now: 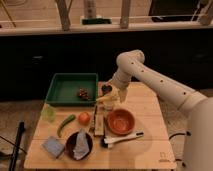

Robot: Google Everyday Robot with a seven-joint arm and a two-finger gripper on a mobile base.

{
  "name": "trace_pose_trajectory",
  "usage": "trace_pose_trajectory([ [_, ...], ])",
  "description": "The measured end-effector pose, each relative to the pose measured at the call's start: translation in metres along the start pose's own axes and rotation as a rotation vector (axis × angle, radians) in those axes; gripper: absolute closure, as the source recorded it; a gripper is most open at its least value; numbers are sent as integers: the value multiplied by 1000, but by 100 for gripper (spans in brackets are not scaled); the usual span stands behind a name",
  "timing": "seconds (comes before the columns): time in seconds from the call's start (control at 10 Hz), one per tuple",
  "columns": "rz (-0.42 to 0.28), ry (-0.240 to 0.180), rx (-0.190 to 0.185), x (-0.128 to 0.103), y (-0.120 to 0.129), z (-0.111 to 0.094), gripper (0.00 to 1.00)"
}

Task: Place banana in paper cup

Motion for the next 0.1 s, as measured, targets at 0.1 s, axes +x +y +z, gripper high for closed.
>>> trace_pose_trajectory([
  [0.1,0,0,0,0,0,0,23],
])
